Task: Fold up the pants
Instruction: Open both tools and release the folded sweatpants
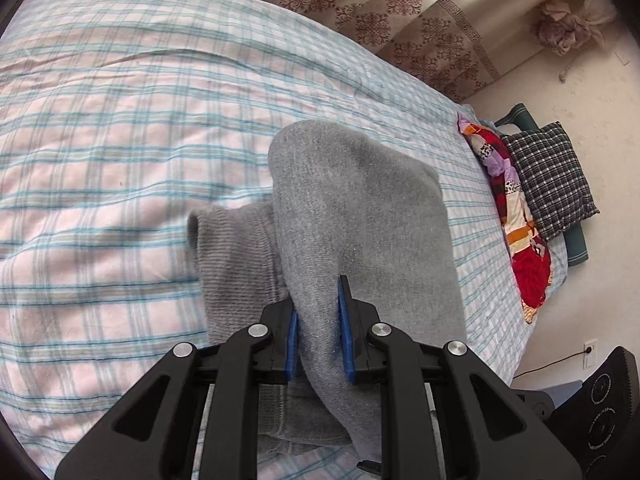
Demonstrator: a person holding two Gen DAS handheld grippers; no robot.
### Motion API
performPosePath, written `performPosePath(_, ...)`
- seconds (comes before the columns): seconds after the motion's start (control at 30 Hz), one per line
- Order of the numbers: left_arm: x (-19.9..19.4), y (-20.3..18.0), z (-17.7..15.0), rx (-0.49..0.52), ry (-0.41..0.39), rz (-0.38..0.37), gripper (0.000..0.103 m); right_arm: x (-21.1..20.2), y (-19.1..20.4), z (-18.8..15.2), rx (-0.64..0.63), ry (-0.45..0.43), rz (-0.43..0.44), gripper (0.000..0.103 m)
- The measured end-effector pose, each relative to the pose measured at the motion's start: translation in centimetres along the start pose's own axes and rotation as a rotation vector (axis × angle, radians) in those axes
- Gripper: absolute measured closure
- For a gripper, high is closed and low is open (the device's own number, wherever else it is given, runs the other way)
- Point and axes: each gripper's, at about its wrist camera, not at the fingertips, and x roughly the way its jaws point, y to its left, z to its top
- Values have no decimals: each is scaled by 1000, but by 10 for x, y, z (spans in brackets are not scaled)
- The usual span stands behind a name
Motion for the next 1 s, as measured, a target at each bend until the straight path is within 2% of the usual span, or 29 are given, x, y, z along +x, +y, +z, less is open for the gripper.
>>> performPosePath(0.1, 5, 2, -4, 11, -4, 17, 82, 0, -8, -2, 29, 16, 30, 72)
performPosePath(0.27, 2, -1, -10, 54, -26, 67, 77, -24, -23, -11, 34, -21, 57, 59)
performPosePath(0.33, -1, -3, -12, 71, -33, 96, 73, -35, -31, -17, 42, -32, 51, 59)
performPosePath(0.57, -21, -8, -18, 68, -55, 169, 73, -65, -65, -35, 119, -46, 21, 59)
performPosePath(0.63, -27, -10, -21, 72, -60, 207, 73, -66, -72, -38, 137, -47, -22, 59)
performPosePath(0.7, -30, -13, -26, 69, -63, 239, 61, -62, -85, -43, 172, -30, -83, 59)
performPosePath(0.73, -30, -14, -28, 69, -64, 247, 59, -59, -91, -46, 193, -22, -98, 59)
performPosePath(0.83, -28, -20, -39, 81, -64, 277, 57, -45, -107, -54, 244, 19, -98, 59)
performPosePath(1.0, -18, -19, -54, 109, -66, 361, 57, -20, -107, -64, 234, 76, -97, 57)
